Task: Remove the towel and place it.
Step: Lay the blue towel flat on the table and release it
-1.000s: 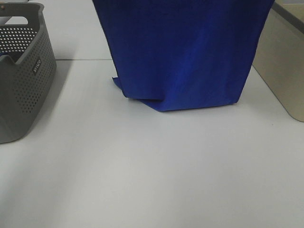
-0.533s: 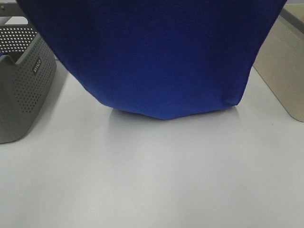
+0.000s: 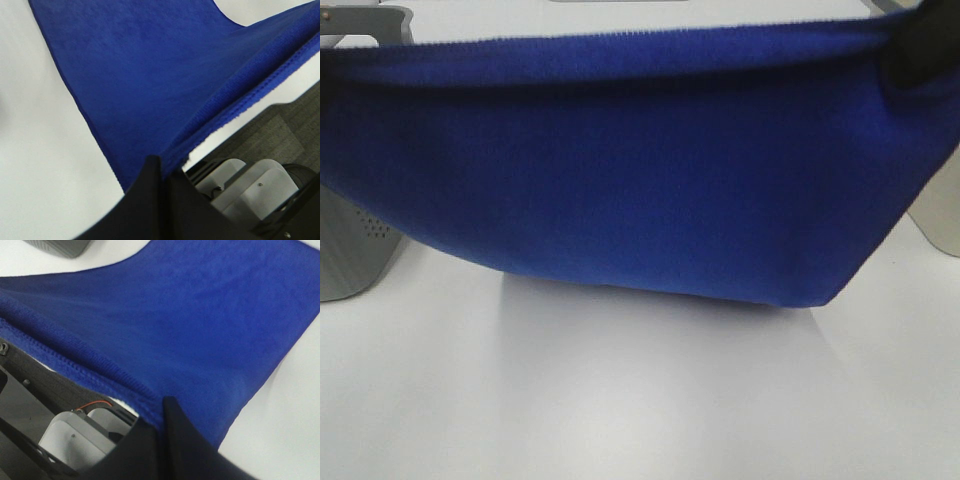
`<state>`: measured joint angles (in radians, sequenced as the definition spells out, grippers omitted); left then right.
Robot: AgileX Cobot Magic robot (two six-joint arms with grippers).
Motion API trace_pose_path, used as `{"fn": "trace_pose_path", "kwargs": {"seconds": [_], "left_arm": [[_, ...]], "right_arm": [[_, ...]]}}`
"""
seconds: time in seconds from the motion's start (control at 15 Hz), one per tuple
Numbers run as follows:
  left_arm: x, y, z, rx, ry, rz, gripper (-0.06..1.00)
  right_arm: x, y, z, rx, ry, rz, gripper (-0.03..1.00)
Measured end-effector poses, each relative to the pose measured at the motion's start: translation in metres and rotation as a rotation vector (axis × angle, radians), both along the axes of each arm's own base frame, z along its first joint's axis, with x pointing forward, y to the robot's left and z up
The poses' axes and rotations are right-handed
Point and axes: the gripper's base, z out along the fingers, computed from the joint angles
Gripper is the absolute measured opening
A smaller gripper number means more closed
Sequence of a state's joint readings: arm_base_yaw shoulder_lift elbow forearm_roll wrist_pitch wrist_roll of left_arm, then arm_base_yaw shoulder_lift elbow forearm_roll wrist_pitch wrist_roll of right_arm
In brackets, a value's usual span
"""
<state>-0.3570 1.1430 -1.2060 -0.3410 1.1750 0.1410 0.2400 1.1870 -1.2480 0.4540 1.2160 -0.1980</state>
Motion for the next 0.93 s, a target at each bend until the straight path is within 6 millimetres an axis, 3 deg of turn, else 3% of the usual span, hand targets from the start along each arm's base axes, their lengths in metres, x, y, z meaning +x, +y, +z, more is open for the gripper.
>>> {"fn": "trace_pose_path", "kwargs": {"seconds": [0.6, 0.93], "left_arm": [[-0.047, -0.002, -0.093, -0.115, 0.377, -0.016, 0.00], [-0.065, 0.001, -0.136, -0.109, 0.520, -0.020, 0.00]], "right_arm": [[-0.062, -0.014, -0.066, -0.023, 0.155, 0.000, 0.02], [-0.077, -0.014, -0.108, -0.014, 0.315, -0.002, 0.02]]}}
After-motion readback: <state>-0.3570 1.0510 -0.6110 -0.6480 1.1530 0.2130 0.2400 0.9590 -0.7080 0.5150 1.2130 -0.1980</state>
